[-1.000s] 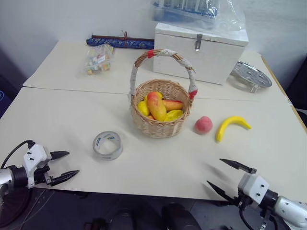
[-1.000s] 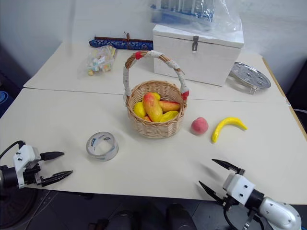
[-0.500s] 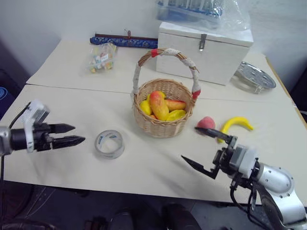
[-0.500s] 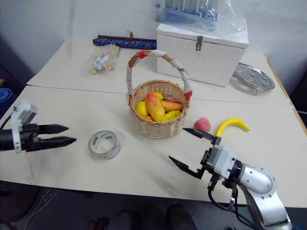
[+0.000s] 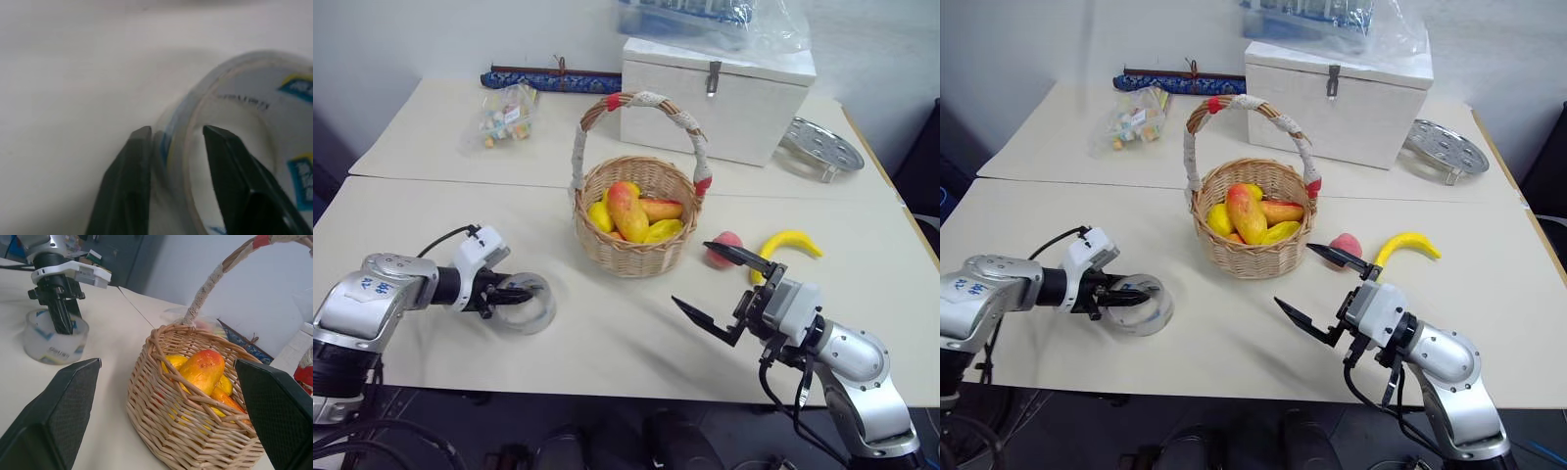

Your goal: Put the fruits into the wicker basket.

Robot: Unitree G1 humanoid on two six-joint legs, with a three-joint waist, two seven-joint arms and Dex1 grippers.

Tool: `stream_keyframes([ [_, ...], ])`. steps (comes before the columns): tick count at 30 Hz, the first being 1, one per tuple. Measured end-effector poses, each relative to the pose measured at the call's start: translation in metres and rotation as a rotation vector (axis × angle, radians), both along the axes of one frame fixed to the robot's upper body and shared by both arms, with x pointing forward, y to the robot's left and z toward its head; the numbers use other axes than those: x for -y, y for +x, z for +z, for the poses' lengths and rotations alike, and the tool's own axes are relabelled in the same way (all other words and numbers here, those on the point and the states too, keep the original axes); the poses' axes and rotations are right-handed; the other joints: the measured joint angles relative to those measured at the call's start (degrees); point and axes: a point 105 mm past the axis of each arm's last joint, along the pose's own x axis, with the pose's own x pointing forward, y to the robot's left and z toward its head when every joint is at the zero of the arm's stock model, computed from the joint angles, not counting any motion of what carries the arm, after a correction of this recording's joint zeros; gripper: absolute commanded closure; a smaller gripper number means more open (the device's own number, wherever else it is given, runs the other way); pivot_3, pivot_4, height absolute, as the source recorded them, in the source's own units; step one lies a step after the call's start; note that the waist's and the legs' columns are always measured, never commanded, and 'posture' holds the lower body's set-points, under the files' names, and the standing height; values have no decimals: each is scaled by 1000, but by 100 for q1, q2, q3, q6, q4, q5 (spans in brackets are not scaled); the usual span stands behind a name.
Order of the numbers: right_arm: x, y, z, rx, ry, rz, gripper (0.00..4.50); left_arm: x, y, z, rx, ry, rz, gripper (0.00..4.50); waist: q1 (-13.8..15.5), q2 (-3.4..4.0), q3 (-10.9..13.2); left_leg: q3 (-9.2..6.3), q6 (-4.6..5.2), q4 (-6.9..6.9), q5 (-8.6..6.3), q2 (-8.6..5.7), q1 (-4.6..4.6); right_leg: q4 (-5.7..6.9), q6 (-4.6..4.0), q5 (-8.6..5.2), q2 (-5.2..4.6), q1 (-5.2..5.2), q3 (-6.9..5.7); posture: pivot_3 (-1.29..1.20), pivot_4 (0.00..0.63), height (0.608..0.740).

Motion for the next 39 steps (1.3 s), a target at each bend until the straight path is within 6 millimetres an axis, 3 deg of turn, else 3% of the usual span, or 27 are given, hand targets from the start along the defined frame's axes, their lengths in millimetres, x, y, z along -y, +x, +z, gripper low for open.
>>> stream_keyframes([
  [3,-1,-1,-1,-2,0,4,0,-16,4,-1,5,-74,87,4341,-4,1,0,0,-1,3,0,-2,9,18,0,0,0,0,0,0,150,740],
  [5,-2,-1,0,1,0,12,0,-38,18,2,60,-159,237,4344,-4,2,1,-1,-1,4,-1,0,11,23,0,0,2,-2,-2,0,150,740],
  [8,-6,0,3,12,12,26,0,-95,40,14,187,-195,582,4344,-21,-6,1,-5,-2,7,-1,4,10,24,0,0,4,-4,-2,0,150,740],
  [12,-14,3,10,19,62,34,0,-169,49,25,308,-130,1023,4344,13,-13,-3,-8,2,11,-5,2,7,25,0,0,-4,-5,-10,0,150,740],
  [15,-15,5,9,-17,90,34,0,-197,47,22,337,-99,1196,4344,47,-16,-5,-8,5,12,-9,-1,9,31,0,0,-19,-5,-33,0,150,740],
  [18,-14,5,4,-42,85,31,0,-212,46,17,356,-99,1299,3423,134,-16,-6,-6,5,13,-9,-9,25,36,0,0,-77,-1,-151,0,150,740],
  [23,-3,7,-1,-75,91,-13,0,-205,49,5,335,-146,1268,1910,172,-39,-4,-3,5,11,-11,-11,27,37,-1,0,-97,0,-208,0,150,740],
  [25,6,6,-6,-113,78,-39,0,-202,51,15,363,-195,1209,1332,190,-47,-2,-3,6,11,-16,-11,27,34,-1,0,-116,-1,-246,0,150,740],
  [27,18,2,-12,-153,52,-77,0,-203,47,38,431,-193,1118,834,201,-58,1,-5,2,8,-20,-11,22,32,-4,0,-130,-6,-284,0,150,740],
  [30,48,-7,-16,-192,16,-185,0,-206,33,88,602,-144,899,834,188,-59,1,-1,0,1,-26,-17,25,26,-10,-3,-143,-5,-307,0,150,740],
  [32,64,-13,-22,-216,-10,-243,0,-190,29,111,689,-98,696,834,205,-53,4,4,2,0,-27,-21,35,22,-11,-4,-147,7,-308,0,150,740],
  [36,100,-27,-41,-286,-35,-363,0,-162,31,104,664,59,410,20,294,-36,14,12,16,-2,-33,-27,60,14,-13,-5,-148,36,-304,0,150,740],
  [39,125,-32,-49,-306,-35,-451,0,-131,33,97,658,54,203,20,300,-38,14,14,22,-2,-38,-28,59,14,-13,-5,-151,37,-304,0,150,740],
])
